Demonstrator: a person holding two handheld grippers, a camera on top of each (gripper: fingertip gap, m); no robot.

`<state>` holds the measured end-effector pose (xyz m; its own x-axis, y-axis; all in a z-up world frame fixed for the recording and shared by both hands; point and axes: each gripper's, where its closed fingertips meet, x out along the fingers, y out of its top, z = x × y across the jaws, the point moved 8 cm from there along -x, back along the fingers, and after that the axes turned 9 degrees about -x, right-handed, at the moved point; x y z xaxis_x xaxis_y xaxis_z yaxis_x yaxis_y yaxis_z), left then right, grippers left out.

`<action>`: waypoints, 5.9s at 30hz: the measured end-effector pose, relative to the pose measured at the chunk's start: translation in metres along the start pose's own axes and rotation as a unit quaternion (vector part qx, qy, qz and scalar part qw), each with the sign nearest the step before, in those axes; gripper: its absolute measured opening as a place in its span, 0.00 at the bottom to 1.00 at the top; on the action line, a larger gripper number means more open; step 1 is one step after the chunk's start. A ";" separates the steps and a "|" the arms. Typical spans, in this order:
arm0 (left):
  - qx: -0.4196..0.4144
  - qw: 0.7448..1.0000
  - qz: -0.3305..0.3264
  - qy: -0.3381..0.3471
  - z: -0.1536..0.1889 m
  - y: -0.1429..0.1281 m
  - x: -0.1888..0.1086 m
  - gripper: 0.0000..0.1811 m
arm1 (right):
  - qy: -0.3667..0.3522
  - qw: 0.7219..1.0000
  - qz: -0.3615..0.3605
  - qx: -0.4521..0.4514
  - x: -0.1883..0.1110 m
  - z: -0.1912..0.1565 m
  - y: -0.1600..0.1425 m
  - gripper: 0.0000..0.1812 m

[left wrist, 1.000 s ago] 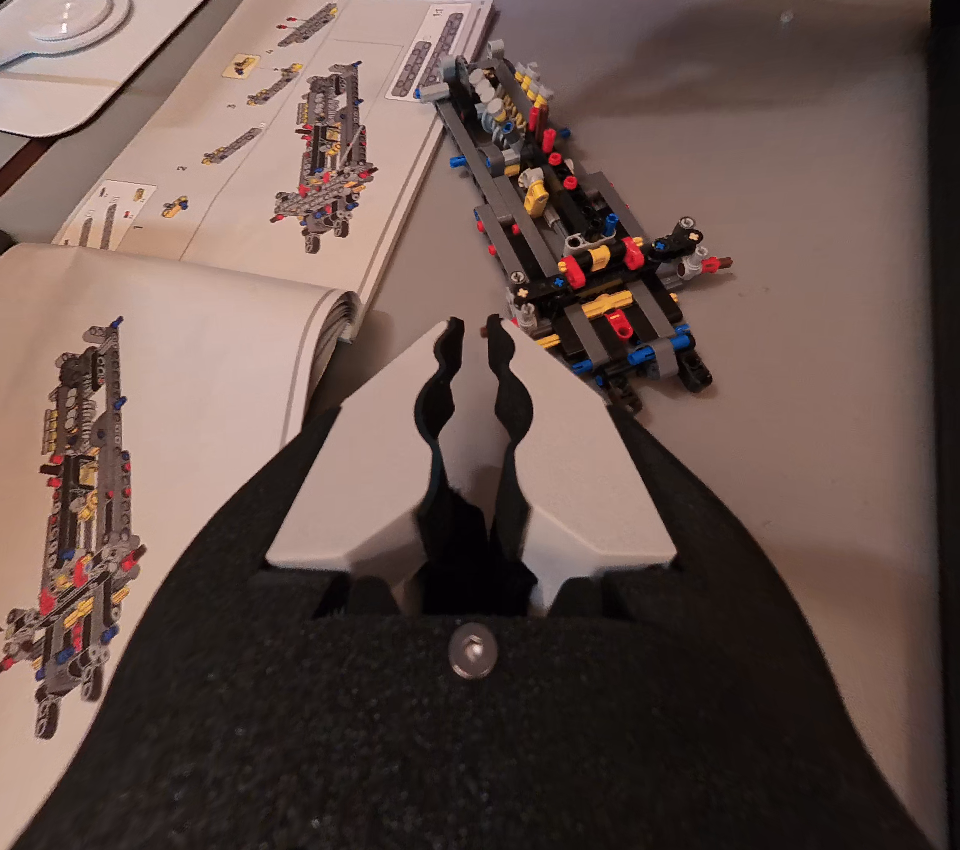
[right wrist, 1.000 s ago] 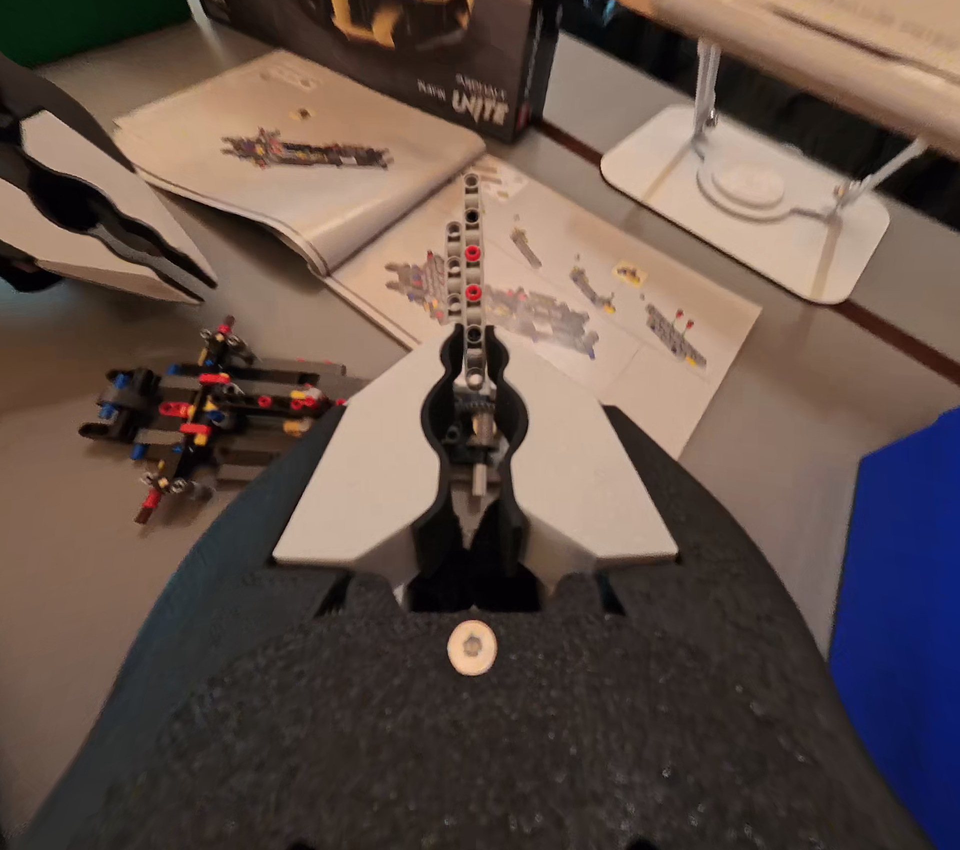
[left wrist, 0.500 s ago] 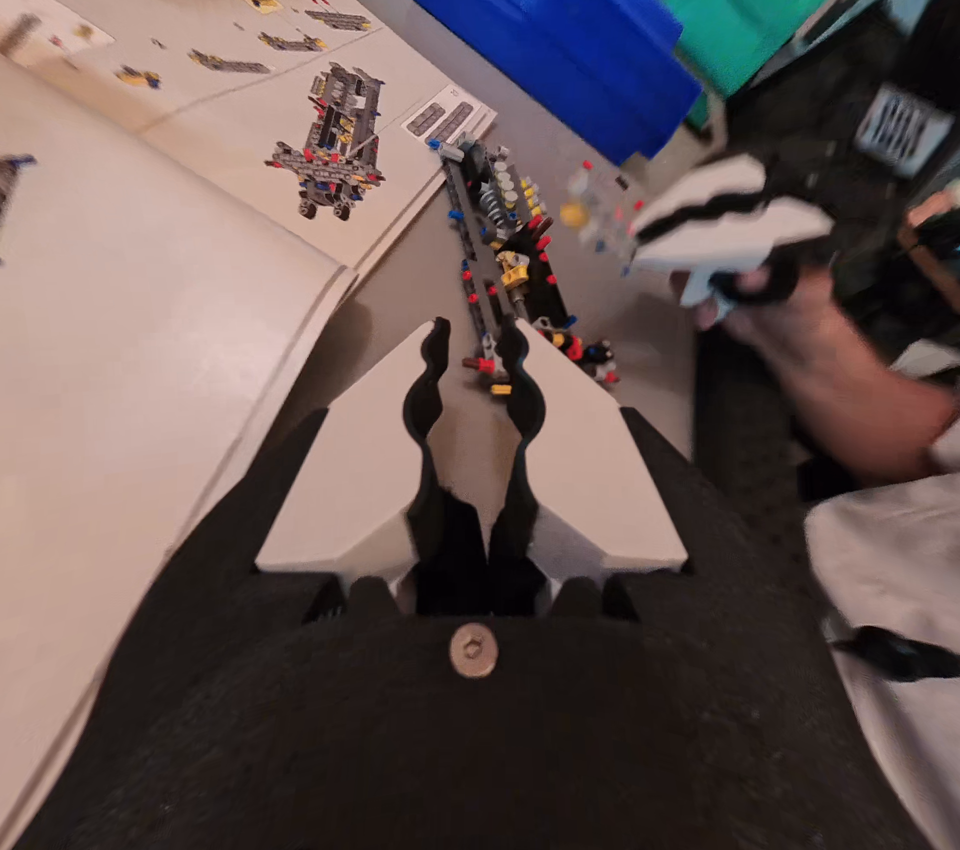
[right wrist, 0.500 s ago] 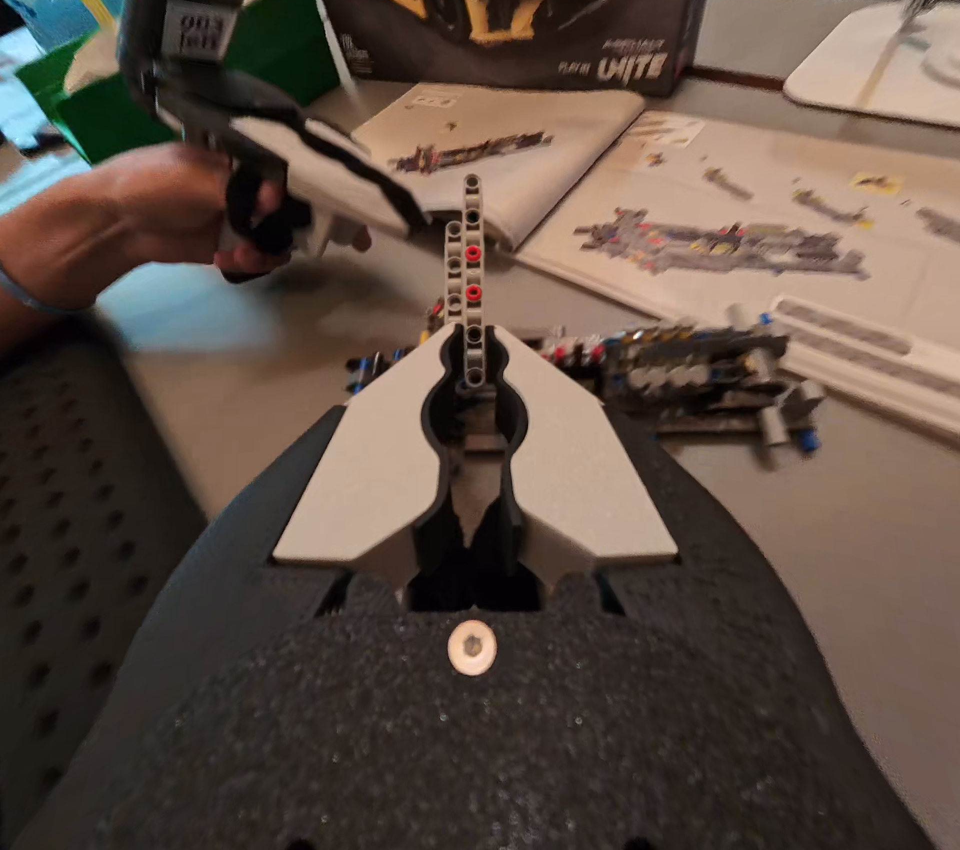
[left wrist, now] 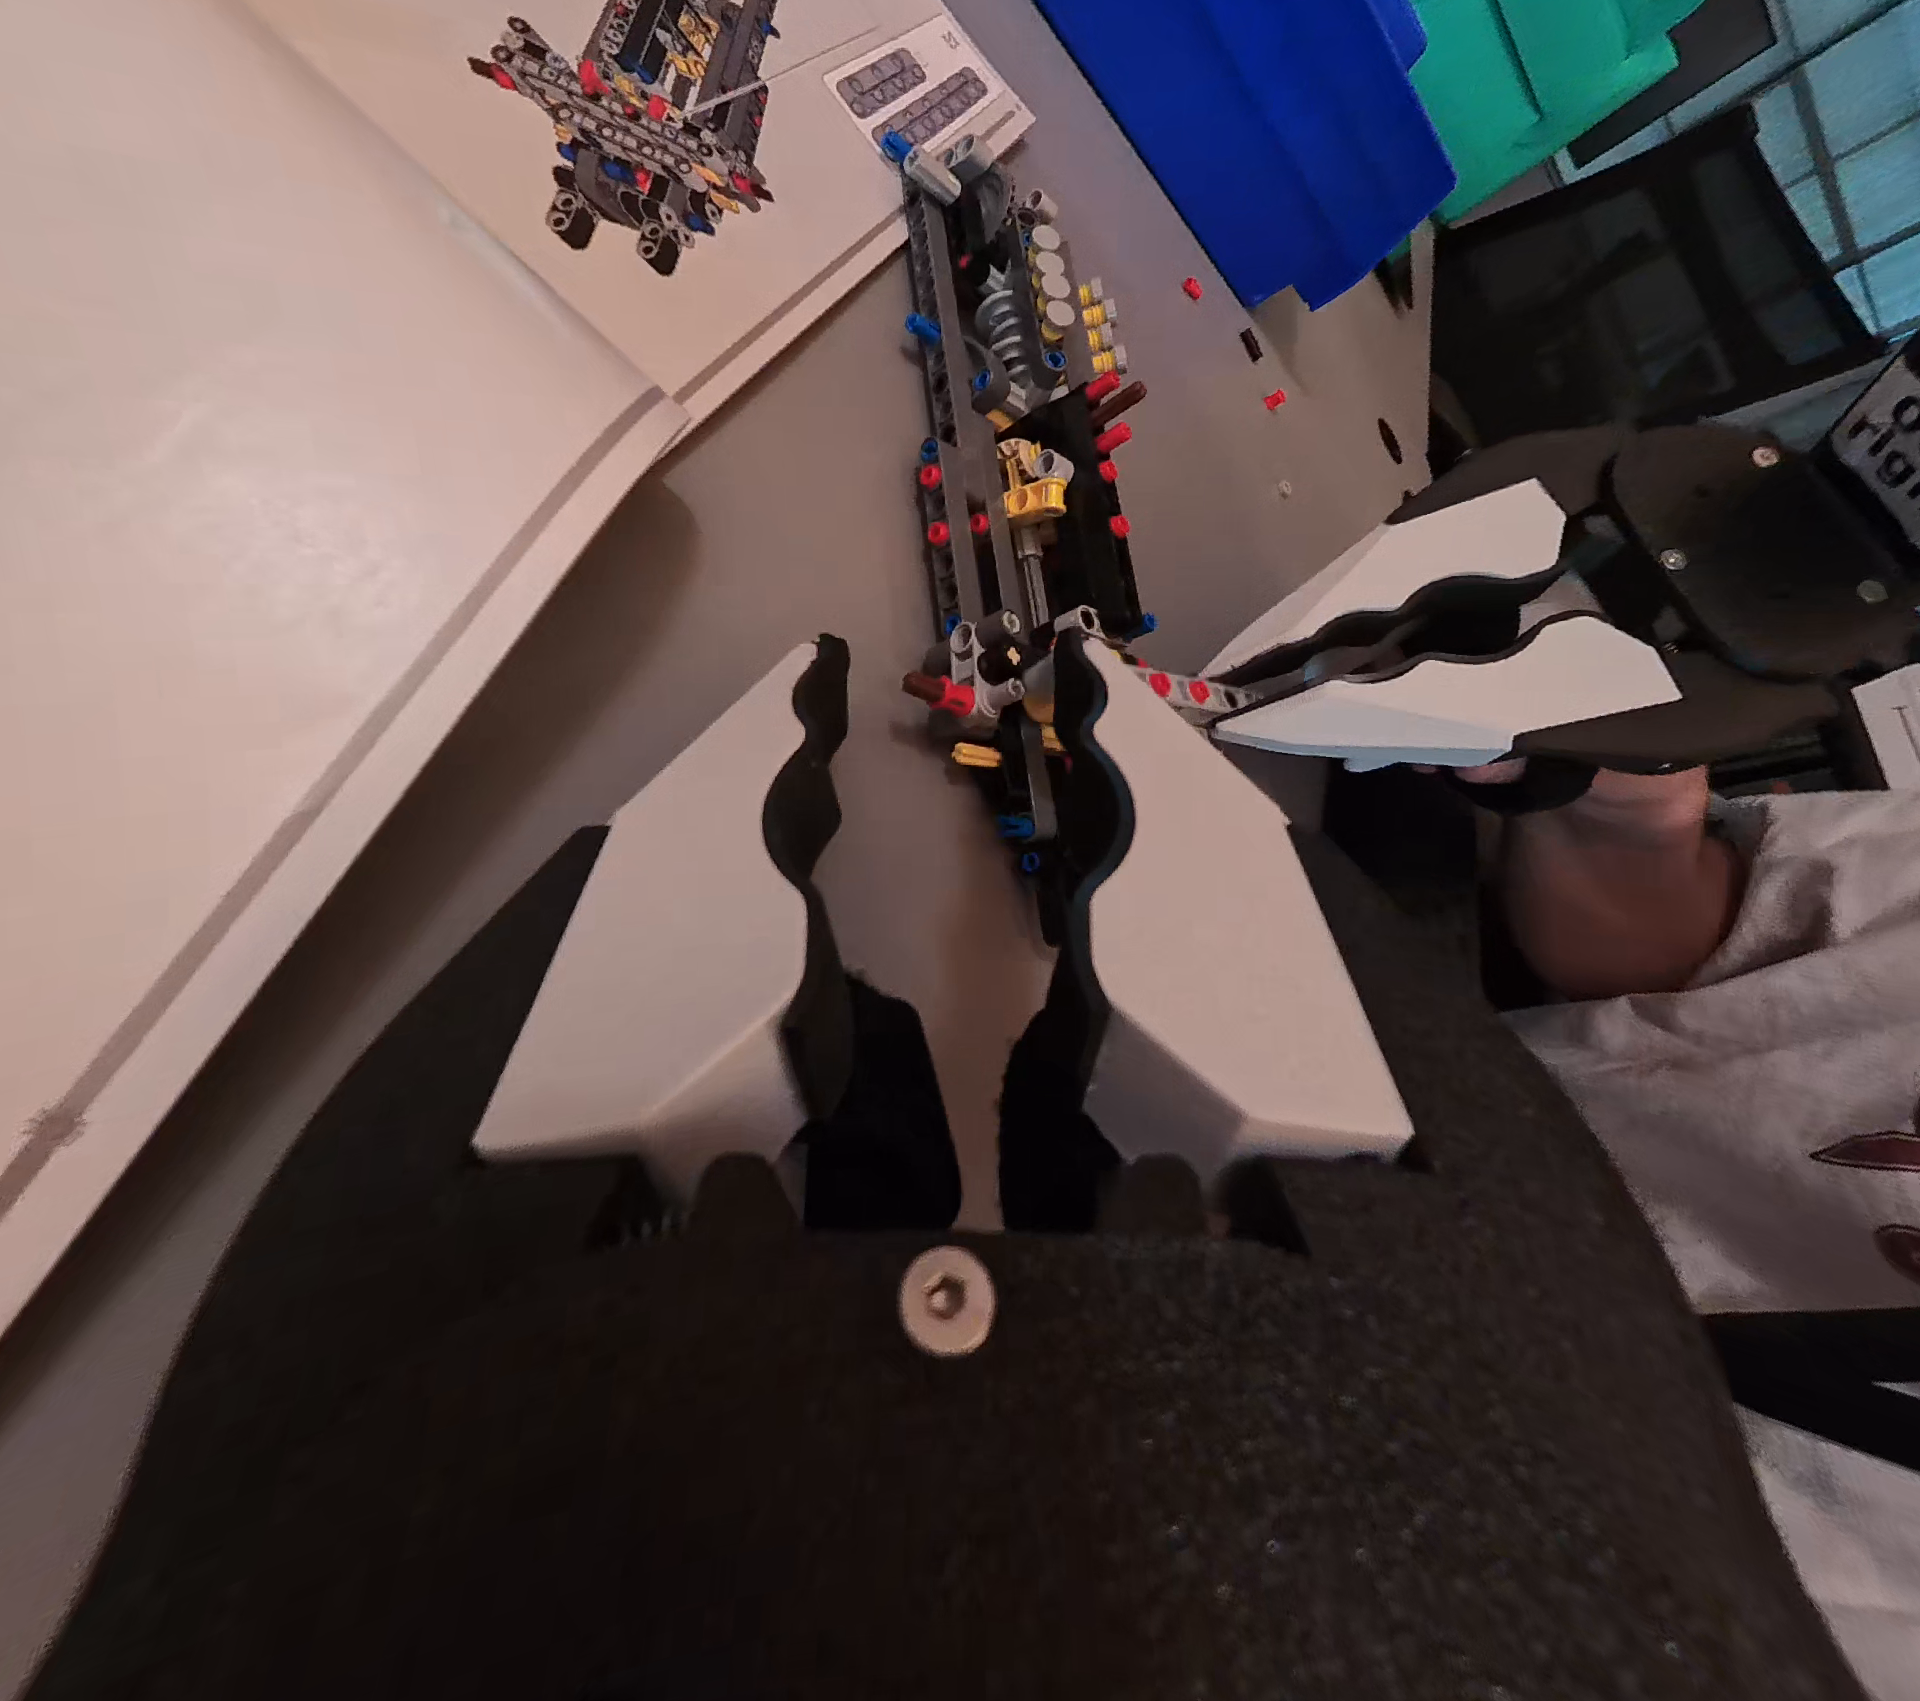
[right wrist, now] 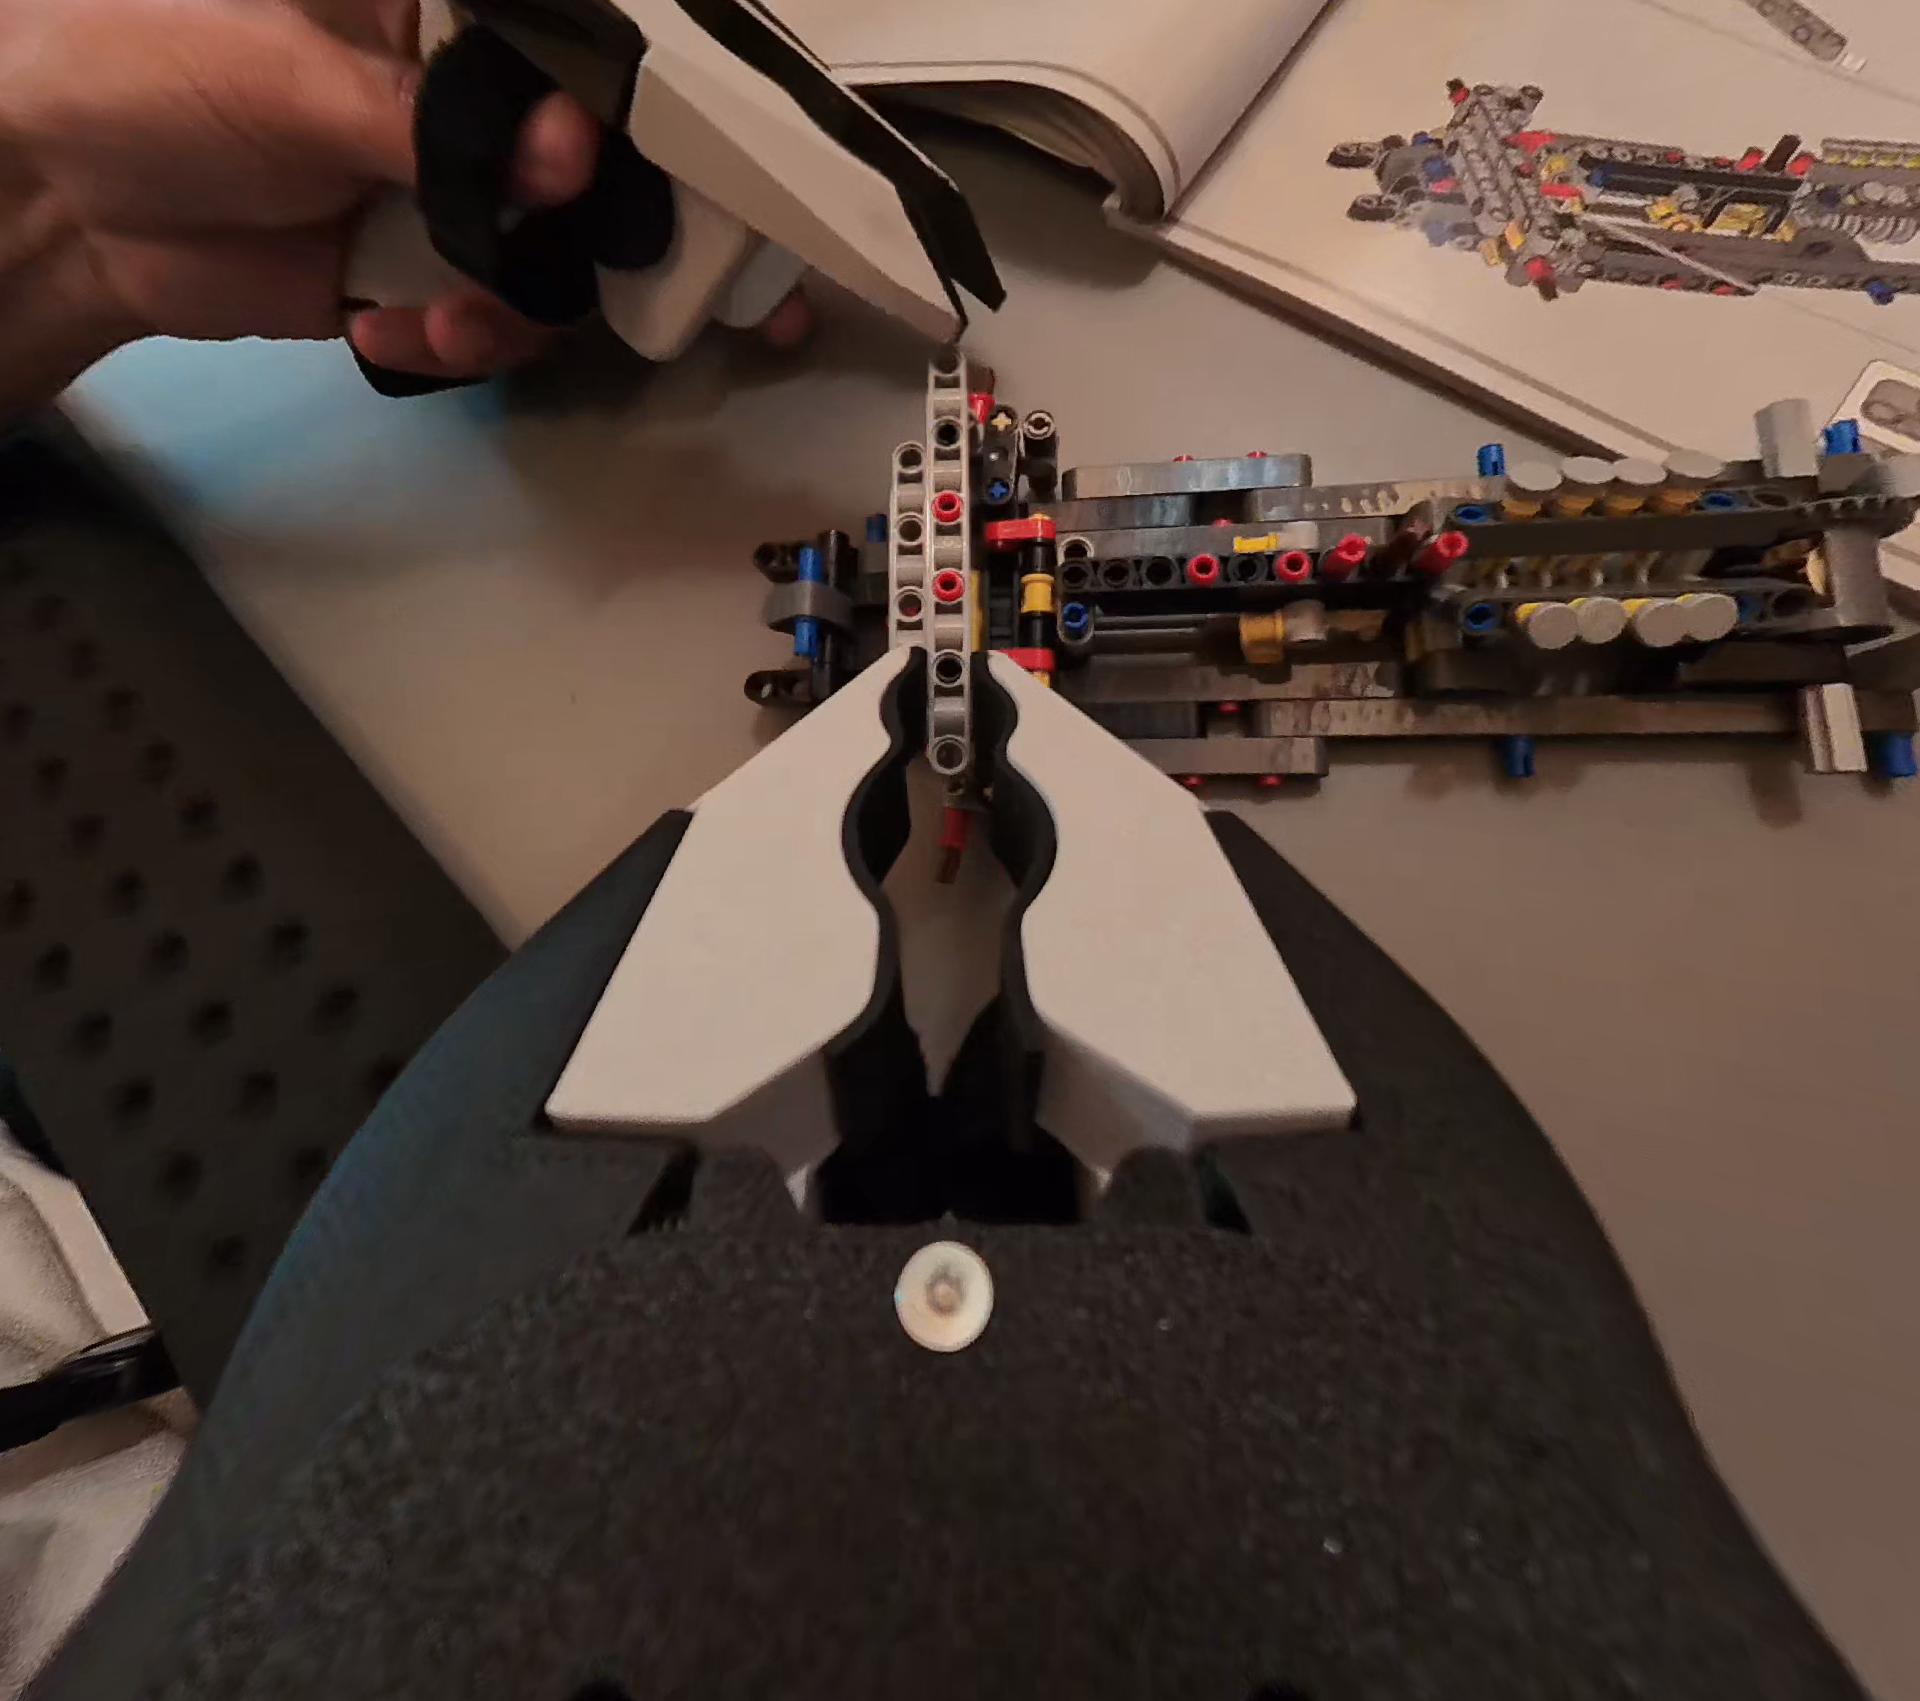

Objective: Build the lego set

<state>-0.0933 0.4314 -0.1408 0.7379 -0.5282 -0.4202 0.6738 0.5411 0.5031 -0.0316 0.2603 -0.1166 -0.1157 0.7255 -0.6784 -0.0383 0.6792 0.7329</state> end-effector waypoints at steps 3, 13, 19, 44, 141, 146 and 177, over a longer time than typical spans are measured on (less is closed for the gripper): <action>0.015 1.000 -0.004 0.014 0.002 -0.002 0.004 0.19 | -0.006 1.000 -0.015 -0.009 0.002 0.001 0.000 0.04; 0.038 0.999 -0.013 0.026 0.006 -0.006 0.011 0.15 | -0.001 1.000 -0.027 -0.001 0.004 -0.001 -0.004 0.04; 0.057 0.998 -0.018 0.036 0.008 -0.009 0.014 0.15 | -0.026 0.997 -0.027 -0.066 -0.004 -0.007 -0.007 0.07; 0.061 0.997 -0.021 0.040 0.007 -0.010 0.014 0.14 | -0.049 0.996 -0.004 -0.076 -0.005 -0.029 -0.021 0.08; 0.241 0.958 -0.149 0.052 0.038 -0.058 0.003 0.15 | 0.101 0.969 -0.022 -0.224 -0.027 0.018 0.018 0.20; 0.189 0.974 -0.119 0.047 0.043 -0.051 -0.002 0.17 | 0.293 0.909 -0.112 -0.276 0.006 0.054 0.054 0.30; 0.448 0.848 -0.107 0.263 0.053 -0.070 0.027 0.04 | 0.621 0.679 -0.351 -0.173 0.107 0.067 0.060 0.26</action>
<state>-0.1228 0.3445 -0.1471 0.6768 -0.0593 -0.7338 0.6681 -0.3691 0.6460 0.0205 0.3861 -0.1486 -0.6878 -0.5628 -0.4584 -0.7230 0.5871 0.3641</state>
